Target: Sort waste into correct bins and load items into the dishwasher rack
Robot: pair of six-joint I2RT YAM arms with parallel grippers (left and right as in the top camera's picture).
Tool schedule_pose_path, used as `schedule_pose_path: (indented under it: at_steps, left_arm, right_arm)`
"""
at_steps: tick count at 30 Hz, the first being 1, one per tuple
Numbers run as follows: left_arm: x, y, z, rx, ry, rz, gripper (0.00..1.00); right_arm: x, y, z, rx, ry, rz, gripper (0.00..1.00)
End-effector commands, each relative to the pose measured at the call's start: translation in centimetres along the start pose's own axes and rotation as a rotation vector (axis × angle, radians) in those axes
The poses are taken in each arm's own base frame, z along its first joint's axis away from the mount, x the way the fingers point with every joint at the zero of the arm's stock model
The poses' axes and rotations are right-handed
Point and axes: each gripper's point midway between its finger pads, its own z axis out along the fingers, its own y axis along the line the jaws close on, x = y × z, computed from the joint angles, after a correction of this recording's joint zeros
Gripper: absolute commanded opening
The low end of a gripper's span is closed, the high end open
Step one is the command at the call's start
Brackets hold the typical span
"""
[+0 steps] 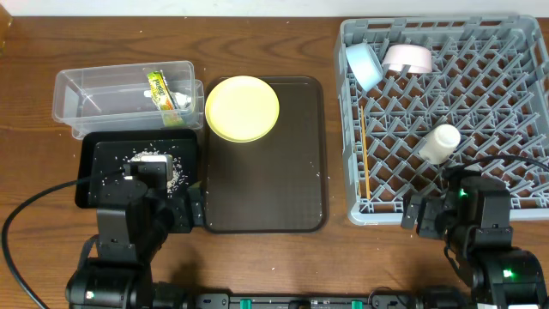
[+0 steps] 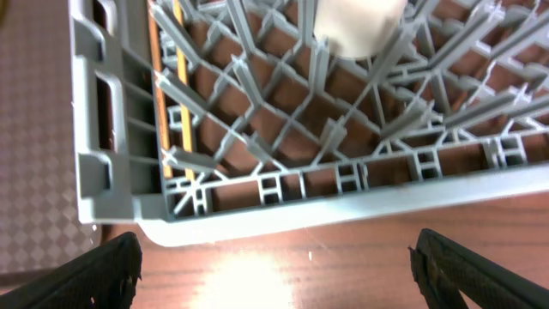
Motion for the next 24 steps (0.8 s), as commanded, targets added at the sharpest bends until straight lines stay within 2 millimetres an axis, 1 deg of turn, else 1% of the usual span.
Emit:
schedule_pose_path:
  at_steps: [1, 9, 24]
  left_arm:
    - [0.22, 0.11, 0.21, -0.008, 0.008, 0.009, 0.92]
    - [0.21, 0.11, 0.20, -0.008, 0.008, 0.009, 0.92]
    - [0.22, 0.11, 0.21, -0.008, 0.008, 0.009, 0.93]
  right_arm:
    - [0.40, -0.53, -0.02, 0.020, 0.013, 0.020, 0.99]
    - [0.48, -0.95, -0.03, 0.044, 0.014, 0.019, 0.99]
    - [0.55, -0.95, -0.05, 0.044, 0.017, 0.019, 0.99]
